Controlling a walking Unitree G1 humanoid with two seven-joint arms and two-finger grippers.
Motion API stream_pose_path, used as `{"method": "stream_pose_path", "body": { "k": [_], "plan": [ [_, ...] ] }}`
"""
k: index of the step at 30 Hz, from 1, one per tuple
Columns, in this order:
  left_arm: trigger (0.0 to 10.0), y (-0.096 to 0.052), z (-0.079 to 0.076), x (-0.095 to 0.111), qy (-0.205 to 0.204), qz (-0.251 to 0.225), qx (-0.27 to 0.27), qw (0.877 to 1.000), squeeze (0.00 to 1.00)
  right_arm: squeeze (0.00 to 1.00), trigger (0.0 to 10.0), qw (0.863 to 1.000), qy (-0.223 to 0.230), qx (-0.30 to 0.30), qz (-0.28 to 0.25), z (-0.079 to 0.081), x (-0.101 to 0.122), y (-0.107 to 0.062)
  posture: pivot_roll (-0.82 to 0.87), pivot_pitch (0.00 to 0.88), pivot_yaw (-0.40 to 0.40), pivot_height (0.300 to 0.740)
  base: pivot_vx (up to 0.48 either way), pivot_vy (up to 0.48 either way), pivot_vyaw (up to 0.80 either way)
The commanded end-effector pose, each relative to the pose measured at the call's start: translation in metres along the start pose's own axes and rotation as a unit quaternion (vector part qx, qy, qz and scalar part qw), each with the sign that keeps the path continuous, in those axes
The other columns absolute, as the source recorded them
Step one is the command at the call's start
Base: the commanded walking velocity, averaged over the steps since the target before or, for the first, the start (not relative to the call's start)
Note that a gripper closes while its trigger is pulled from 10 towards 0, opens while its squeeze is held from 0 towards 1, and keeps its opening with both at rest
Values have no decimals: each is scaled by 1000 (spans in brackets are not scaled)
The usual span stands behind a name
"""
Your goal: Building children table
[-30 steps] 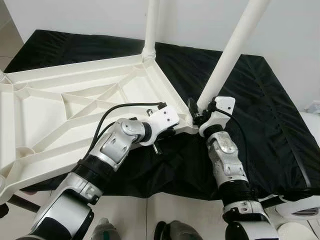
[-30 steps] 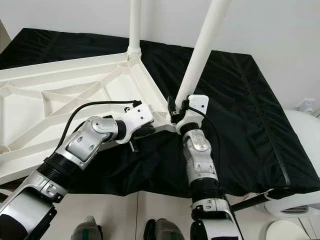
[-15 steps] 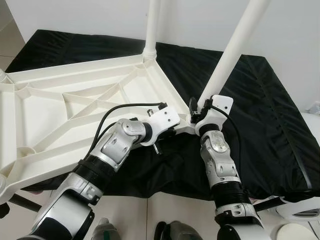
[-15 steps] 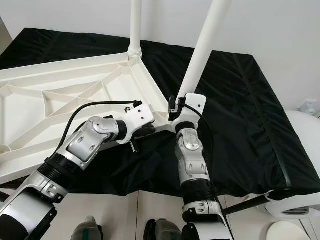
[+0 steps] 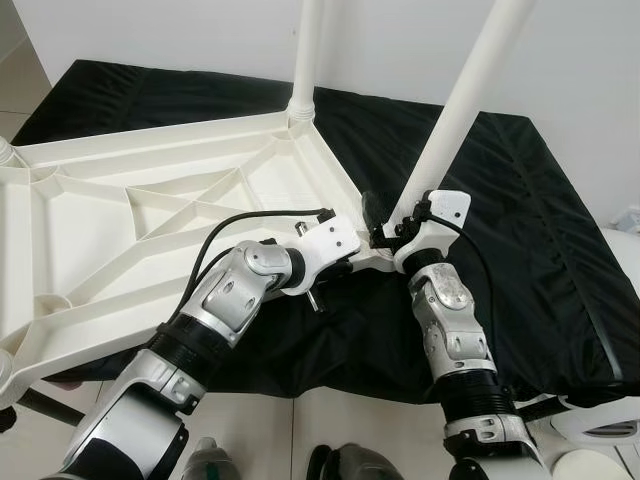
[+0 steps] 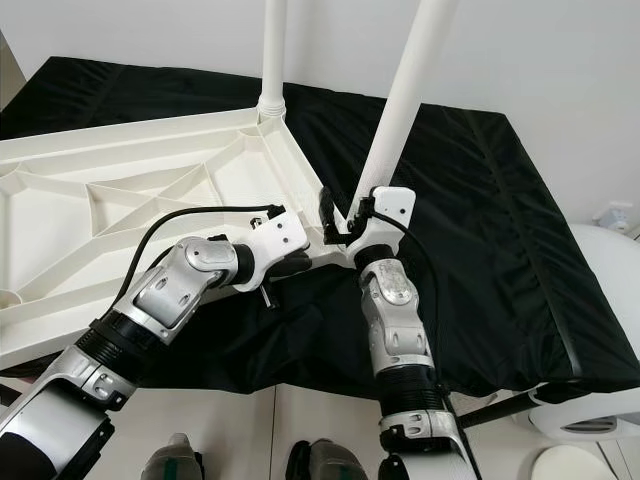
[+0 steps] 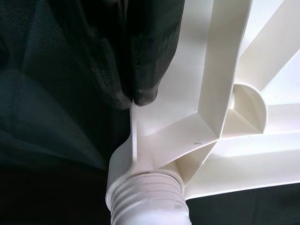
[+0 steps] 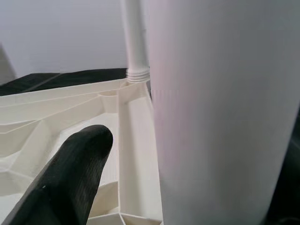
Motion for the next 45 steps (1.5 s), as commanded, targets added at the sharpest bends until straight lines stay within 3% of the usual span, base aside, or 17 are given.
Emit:
{"method": "stream_pose_path", "body": {
  "k": [1,13,14,19,21,23,26,38,39,40,41,42,45],
  "plan": [
    [10000,4,-9,7,6,-16,-26,1000,0,0,10000,1000,-3,24,4,-2,1,0,75,0,-129,740,0,0,0],
    [10000,4,-8,7,7,-16,-24,1000,0,0,10000,991,-19,123,52,-23,-2,-7,70,0,-119,740,0,0,0],
    [10000,4,-7,7,8,-16,-24,1000,0,0,10000,986,-24,148,76,-31,-4,-10,70,0,-119,740,0,0,0],
    [10000,4,-5,8,8,-16,-24,1000,0,0,10000,973,-29,190,124,-45,-11,-14,58,0,-104,740,0,0,0],
    [10000,4,-5,8,8,-16,-24,1000,0,0,10000,973,-29,190,124,-45,-11,-14,58,0,-104,740,0,0,0],
    [10000,4,-5,9,9,-18,-25,999,0,0,10000,967,-37,207,145,-54,-11,-13,59,0,-99,740,0,0,0],
    [10000,4,-3,10,10,-18,-24,1000,0,0,10000,968,-45,201,144,-64,-3,-6,62,2,-99,740,0,0,0],
    [10000,3,-2,10,10,-18,-23,1000,0,0,10000,968,-53,204,139,-76,8,4,66,5,-99,740,0,0,0],
    [10000,3,-2,10,10,-17,-22,1000,0,0,4902,967,-53,205,141,-77,9,4,66,8,-99,740,0,0,0],
    [10000,3,-2,10,9,-18,-22,1000,0,0,1922,967,-52,206,142,-79,9,4,66,8,-99,740,0,0,0],
    [10000,3,-2,10,9,-18,-22,1000,0,0,1922,967,-52,206,142,-79,9,4,66,8,-99,740,0,0,0],
    [10000,3,-2,10,9,-18,-22,1000,0,0,0,966,-51,208,144,-80,9,3,66,8,-99,740,0,0,0],
    [10000,3,-2,10,9,-18,-22,1000,0,0,0,964,-44,217,144,-79,6,0,66,11,-100,740,0,0,0]
  ]
}}
Point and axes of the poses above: a point about 5 cm out from each wrist's last joint towards the gripper, its own y axis pointing out of the wrist towards the gripper, its own x axis along the axis of the wrist's last joint, z = x × y, the point moved 1 cm from there along y, pointing out of the wrist towards the gripper, and after that the axes turned 8 degrees about y, right-handed, at the moved point
